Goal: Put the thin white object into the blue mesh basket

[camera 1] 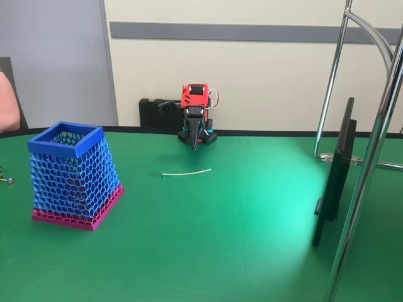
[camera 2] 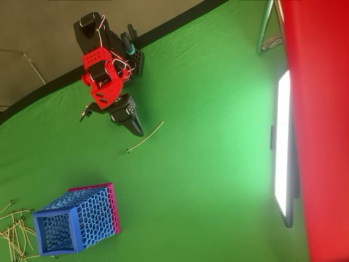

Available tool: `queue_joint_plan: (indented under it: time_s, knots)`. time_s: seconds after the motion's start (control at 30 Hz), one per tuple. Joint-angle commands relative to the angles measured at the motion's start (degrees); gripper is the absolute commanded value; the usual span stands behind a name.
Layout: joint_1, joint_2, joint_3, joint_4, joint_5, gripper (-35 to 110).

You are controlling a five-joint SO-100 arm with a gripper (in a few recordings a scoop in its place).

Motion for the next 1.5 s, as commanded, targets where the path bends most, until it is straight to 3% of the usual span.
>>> queue_joint_plan:
  time_s: [0.0, 0.77, 1.07, 1.47]
  knots:
    - [-0.26, 0.44, 0.26, 0.18, -0.18, 1]
    - [-0.70, -0.70, 0.00, -0.44, -0.88, 1]
    - [0.44, -14.15, -6.06, -4.66, -1.85, 1]
    - [5.80, -39.11, -23.20, -0.44, -9.23, 1]
